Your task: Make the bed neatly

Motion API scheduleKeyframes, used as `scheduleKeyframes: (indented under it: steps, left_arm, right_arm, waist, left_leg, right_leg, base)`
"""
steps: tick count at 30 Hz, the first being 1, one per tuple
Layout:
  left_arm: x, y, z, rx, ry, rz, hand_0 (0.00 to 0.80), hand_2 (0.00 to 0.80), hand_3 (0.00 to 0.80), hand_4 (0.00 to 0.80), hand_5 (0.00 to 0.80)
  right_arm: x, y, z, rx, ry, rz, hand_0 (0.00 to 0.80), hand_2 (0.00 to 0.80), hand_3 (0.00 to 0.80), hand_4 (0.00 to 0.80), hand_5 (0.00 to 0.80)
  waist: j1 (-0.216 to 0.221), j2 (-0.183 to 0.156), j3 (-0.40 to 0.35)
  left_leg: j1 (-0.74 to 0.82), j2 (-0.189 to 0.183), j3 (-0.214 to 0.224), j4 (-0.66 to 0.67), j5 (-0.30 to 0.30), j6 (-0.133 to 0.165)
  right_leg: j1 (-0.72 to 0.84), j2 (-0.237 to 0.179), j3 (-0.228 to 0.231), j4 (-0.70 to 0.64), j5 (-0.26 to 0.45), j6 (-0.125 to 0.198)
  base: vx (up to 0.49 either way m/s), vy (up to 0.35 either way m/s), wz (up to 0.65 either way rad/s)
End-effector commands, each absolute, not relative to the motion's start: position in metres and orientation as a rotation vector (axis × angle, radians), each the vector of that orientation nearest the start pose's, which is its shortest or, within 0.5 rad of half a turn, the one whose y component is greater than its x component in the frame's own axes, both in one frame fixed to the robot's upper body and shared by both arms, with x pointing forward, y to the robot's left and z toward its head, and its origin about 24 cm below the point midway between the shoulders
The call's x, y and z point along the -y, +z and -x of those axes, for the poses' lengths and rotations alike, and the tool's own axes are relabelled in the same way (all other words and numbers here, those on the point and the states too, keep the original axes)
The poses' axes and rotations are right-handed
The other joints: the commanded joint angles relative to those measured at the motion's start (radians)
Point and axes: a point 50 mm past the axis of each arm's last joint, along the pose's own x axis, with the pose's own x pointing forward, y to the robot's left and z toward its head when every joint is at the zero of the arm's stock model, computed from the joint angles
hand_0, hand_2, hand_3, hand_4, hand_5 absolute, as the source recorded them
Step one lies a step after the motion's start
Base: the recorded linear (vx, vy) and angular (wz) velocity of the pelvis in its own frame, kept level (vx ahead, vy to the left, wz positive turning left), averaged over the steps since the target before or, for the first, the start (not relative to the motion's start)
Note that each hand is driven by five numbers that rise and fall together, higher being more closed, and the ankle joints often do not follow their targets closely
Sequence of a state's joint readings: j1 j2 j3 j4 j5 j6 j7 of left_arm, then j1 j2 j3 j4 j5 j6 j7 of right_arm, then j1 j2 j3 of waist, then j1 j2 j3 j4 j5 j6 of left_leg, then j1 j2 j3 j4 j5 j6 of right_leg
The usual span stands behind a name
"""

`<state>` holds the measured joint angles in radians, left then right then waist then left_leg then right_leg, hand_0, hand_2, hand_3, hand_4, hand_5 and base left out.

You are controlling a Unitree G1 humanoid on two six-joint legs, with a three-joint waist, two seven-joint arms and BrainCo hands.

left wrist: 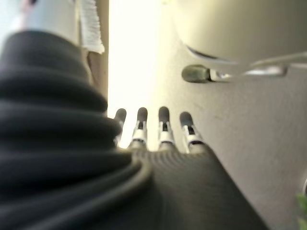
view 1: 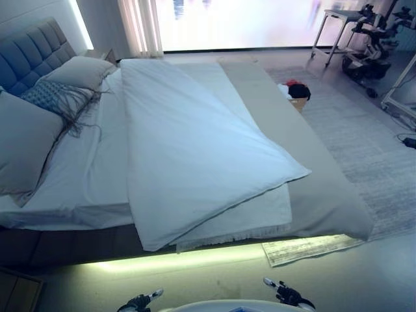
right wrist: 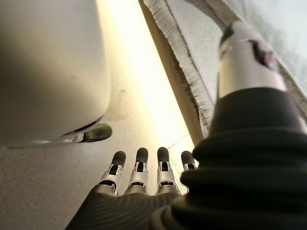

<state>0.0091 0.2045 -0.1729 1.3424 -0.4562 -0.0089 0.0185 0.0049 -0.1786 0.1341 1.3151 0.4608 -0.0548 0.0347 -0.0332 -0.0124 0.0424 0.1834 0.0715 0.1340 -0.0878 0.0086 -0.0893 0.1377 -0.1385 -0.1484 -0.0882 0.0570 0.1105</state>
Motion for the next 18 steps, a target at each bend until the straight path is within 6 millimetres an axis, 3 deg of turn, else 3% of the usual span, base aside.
scheduleKeyframes:
  steps: [1,5,18]
  left_arm:
    - [-0.205,-0.17,-0.084,-1.25,0.278,0.113,0.0,0.0,0.0,0.0,0.0]
    - [-0.199,-0.171,-0.085,-1.267,0.259,0.176,0.0,0.0,0.0,0.0,0.0]
    - [-0.203,-0.174,-0.067,-1.426,0.255,0.041,0.0,0.0,0.0,0.0,0.0]
  right_arm:
    - [0.205,-0.171,-0.081,-1.294,-0.247,-0.125,0.0,0.0,0.0,0.0,0.0]
    - [0.205,-0.172,-0.078,-1.313,-0.256,-0.135,0.0,0.0,0.0,0.0,0.0]
    - [0.211,-0.169,-0.087,-1.244,-0.35,-0.079,0.0,0.0,0.0,0.0,0.0]
  waist:
    - [0.028,-0.011,0.028]
    - [0.027,-0.013,0.024]
    - [0.012,-0.001,0.02]
  left_leg:
    - [-0.003,-0.057,-0.022,0.001,-0.023,0.072]
    - [0.002,-0.053,-0.022,0.001,-0.026,0.069]
    - [0.007,-0.045,-0.012,0.001,-0.024,0.065]
  right_leg:
    - [0.006,0.019,-0.003,0.006,0.035,0.001]
    - [0.016,0.024,-0.003,0.001,0.033,0.0]
    - [0.024,0.039,0.004,0.006,0.017,-0.009]
  base:
    - [0.0,0.0,0.0]
    - [0.012,-0.046,0.0]
    - [0.001,-0.003,0.0]
